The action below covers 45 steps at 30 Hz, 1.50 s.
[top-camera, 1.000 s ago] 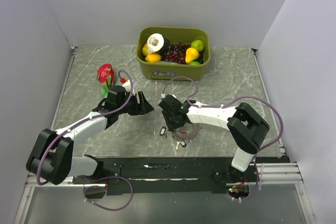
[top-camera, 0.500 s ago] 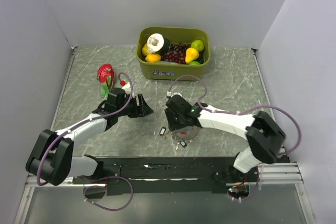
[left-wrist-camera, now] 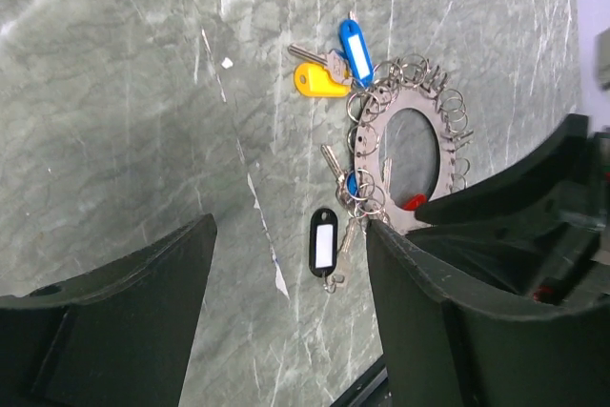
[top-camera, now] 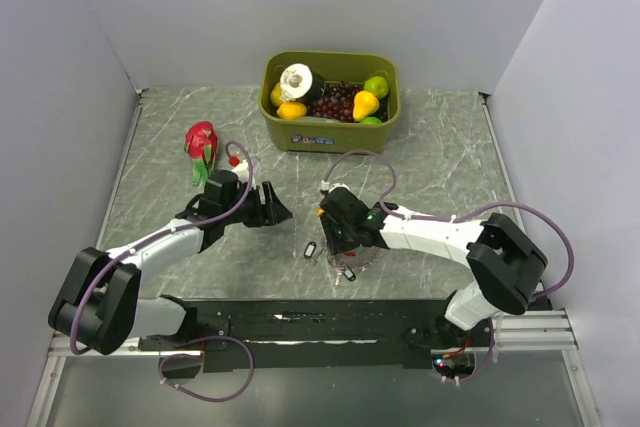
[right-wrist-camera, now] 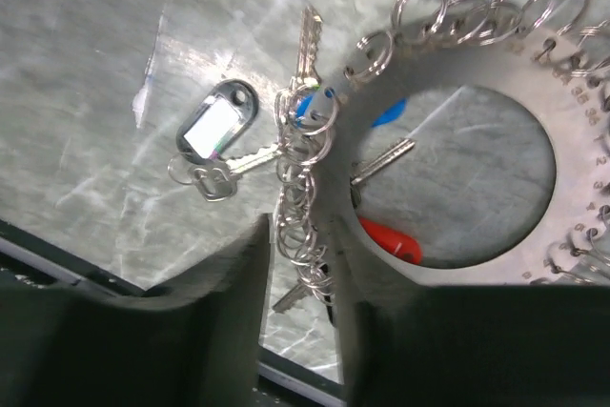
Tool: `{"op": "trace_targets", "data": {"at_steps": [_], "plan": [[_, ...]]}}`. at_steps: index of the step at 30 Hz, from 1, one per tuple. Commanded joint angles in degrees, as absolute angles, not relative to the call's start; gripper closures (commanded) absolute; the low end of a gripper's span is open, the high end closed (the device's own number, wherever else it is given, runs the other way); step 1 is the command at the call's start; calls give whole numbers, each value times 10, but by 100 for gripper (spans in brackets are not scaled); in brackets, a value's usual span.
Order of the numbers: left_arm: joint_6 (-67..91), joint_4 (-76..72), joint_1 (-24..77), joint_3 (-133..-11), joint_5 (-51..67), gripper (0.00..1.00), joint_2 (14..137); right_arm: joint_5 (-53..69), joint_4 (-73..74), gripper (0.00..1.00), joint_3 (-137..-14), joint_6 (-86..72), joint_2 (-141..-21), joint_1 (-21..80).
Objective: Put the keys on the keyring
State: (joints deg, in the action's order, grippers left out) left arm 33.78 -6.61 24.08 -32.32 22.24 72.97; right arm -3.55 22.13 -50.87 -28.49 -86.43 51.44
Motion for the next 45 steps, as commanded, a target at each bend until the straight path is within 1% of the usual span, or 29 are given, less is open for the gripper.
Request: {"op": "trace_targets", "data": {"at_steps": [1,15,18,19,20,24,34,40,45], "plan": [[345,-97,243,-322,238,30,737,-28,191,65,-503,-280,-872,511],[344,-97,243,-330,250,30,766,-40,188,65,-548,-270,-947,510],[343,-99,243,-328,249,30,763,-37,175,84,-541,-266,-947,511],[343,-98,243,-327,244,30,762,-34,174,96,-541,-265,-947,510],[342,-94,243,-328,243,29,763,-37,179,100,-544,-265,-948,510],[342,-94,243,-328,246,29,757,-36,180,100,-537,-260,-925,510],[337,-127,243,-316,284,30,737,-46,177,100,-510,-207,-794,510],[332,-168,257,-304,318,30,705,-16,153,100,-483,-171,-750,510],[322,-175,275,-302,310,30,680,-54,163,100,-470,-164,-750,506]]}}
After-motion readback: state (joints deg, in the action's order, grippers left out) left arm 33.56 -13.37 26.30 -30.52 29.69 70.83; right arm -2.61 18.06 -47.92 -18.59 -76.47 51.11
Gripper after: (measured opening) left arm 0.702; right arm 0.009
